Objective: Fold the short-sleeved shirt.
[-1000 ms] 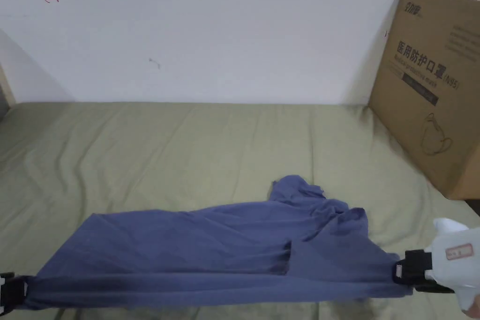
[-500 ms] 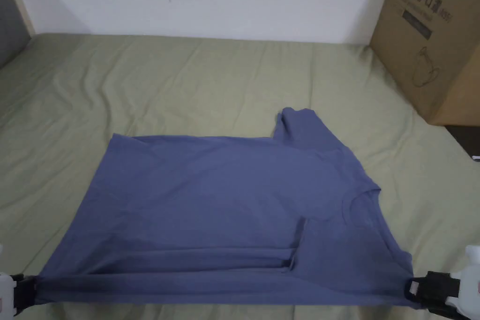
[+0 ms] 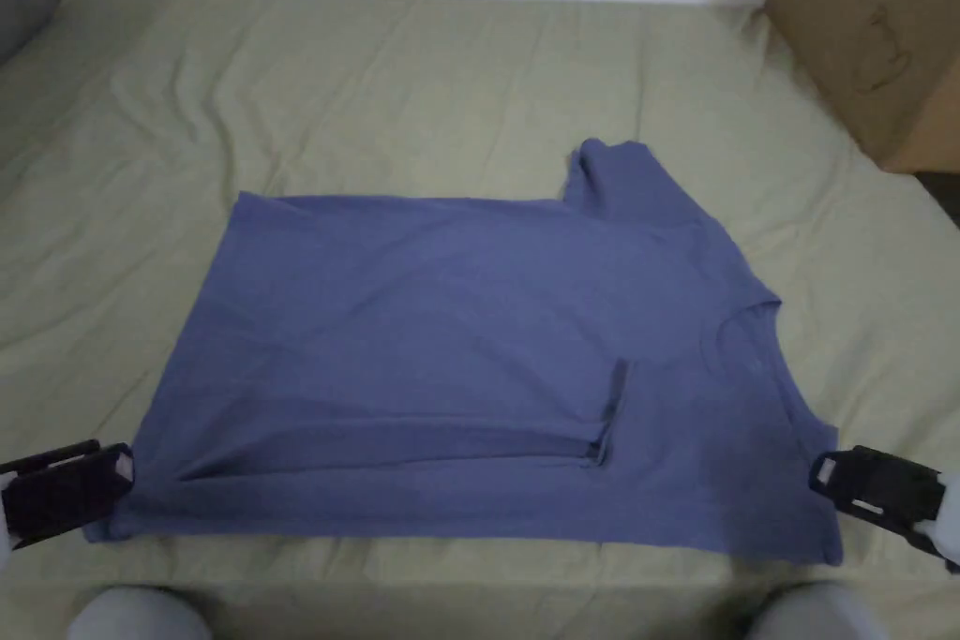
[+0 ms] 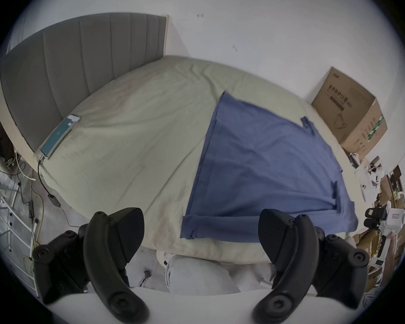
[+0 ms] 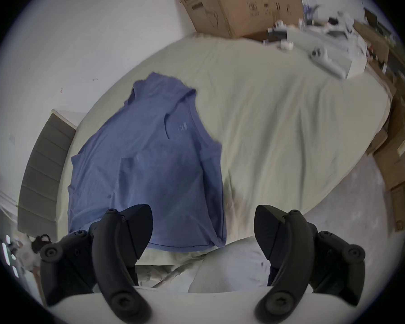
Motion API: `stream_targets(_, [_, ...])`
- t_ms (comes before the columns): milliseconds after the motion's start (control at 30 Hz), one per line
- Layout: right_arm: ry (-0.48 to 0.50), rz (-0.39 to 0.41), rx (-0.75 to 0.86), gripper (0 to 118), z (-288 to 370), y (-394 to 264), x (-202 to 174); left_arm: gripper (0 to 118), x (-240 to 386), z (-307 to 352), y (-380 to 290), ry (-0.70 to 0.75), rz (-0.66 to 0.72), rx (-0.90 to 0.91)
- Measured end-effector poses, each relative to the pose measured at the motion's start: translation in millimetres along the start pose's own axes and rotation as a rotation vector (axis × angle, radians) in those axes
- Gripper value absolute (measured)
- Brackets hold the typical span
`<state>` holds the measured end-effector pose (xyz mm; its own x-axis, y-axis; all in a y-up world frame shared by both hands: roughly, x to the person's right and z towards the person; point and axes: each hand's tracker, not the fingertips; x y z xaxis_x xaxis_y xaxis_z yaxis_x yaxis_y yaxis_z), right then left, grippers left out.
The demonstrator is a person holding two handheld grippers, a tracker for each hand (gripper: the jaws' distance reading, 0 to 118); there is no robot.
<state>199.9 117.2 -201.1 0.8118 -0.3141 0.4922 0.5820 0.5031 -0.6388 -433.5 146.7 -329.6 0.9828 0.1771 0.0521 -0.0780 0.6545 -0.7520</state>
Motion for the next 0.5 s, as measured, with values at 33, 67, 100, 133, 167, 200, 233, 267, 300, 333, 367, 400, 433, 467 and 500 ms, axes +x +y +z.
stream_targets(33, [0.004, 0.038, 0.03, 89, 10, 1, -3, 107, 0, 9, 0, -0.003, 0.013, 0.023])
stream_targets(67, [0.008, 0.05, 0.056, 78, 21, 4, -4, 106, -2, 15, 0, -0.02, 0.032, 0.048])
stream_targets(100, [0.017, 0.057, 0.097, 61, 30, 3, -7, 101, -4, 20, -2, -0.044, 0.044, 0.055])
stream_targets(133, [0.013, 0.064, 0.118, 35, 38, 1, -9, 81, -5, 25, -5, -0.06, 0.057, 0.061])
stream_targets(167, [0.007, 0.068, 0.126, 18, 43, -1, -12, 52, -5, 29, -7, -0.064, 0.056, 0.068])
stream_targets(200, [0.009, 0.087, 0.138, 15, 47, -2, -14, 15, -5, 30, -10, -0.058, 0.045, 0.067])
stream_targets(233, [0.002, 0.107, 0.129, 10, 50, -3, -15, 2, -3, 30, -16, -0.033, 0.029, 0.076])
stream_targets(267, [-0.001, 0.114, 0.12, 8, 52, -4, -15, 2, -3, 28, -20, -0.011, 0.008, 0.081])
stream_targets(300, [-0.009, 0.111, 0.118, 7, 53, -6, -16, 2, -6, 26, -23, -0.023, 0.002, 0.065])
stream_targets(333, [-0.03, 0.073, 0.147, 7, 54, -9, -15, 2, -8, 22, -26, -0.04, 0.018, 0.028])
stream_targets(367, [-0.002, 0.048, 0.144, 7, 53, -11, -12, 2, -9, 17, -29, -0.043, 0.03, 0.021])
stream_targets(400, [0.035, 0.029, 0.108, 6, 49, -12, -9, 2, -9, 13, -31, -0.034, 0.036, 0.025])
stream_targets(433, [0.028, 0.023, 0.099, 6, 45, -14, -7, 7, -7, 9, -32, -0.028, 0.026, 0.023])
stream_targets(467, [0.02, 0.025, 0.098, 6, 42, -16, -7, 35, -6, 6, -32, -0.012, -0.006, 0.03])
stream_targets(500, [0.01, 0.044, 0.079, 6, 39, -19, -7, 81, -4, 1, -31, 0.017, -0.039, 0.044])
